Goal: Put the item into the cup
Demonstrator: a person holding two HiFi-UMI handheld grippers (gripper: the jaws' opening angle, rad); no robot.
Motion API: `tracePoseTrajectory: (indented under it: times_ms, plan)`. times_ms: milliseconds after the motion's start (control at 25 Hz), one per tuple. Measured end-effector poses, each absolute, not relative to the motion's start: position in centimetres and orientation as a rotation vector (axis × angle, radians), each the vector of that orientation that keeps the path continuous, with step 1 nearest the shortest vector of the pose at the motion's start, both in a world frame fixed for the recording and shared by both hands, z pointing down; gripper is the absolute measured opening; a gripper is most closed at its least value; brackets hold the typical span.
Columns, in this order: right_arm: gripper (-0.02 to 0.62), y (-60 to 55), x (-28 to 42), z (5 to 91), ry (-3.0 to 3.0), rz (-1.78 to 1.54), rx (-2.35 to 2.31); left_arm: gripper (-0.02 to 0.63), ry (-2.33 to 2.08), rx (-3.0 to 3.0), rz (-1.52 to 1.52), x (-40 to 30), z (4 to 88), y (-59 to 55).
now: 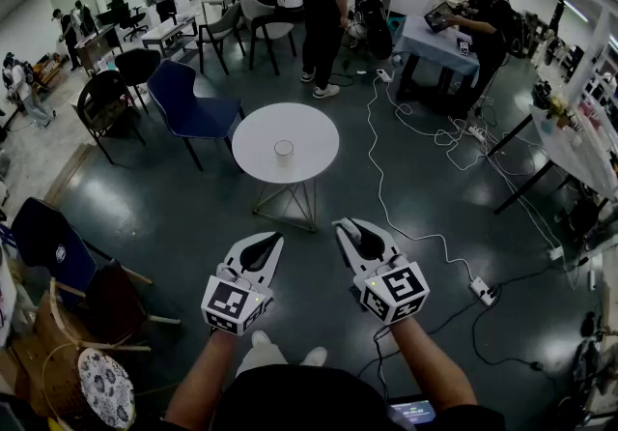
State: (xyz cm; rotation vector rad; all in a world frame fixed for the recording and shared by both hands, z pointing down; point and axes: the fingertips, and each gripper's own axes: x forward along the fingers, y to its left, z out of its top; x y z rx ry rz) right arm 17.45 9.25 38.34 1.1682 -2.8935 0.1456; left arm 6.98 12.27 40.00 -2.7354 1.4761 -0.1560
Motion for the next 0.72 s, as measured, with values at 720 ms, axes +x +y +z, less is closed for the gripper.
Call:
tracePoseTrajectory:
  times_ms: [720]
  plan:
    - [0.075,10.5,18.7,38.6,-2.928,0.182,1.147,0.015,1.541,-2.736,-0.145,7.6,40.4,14.2]
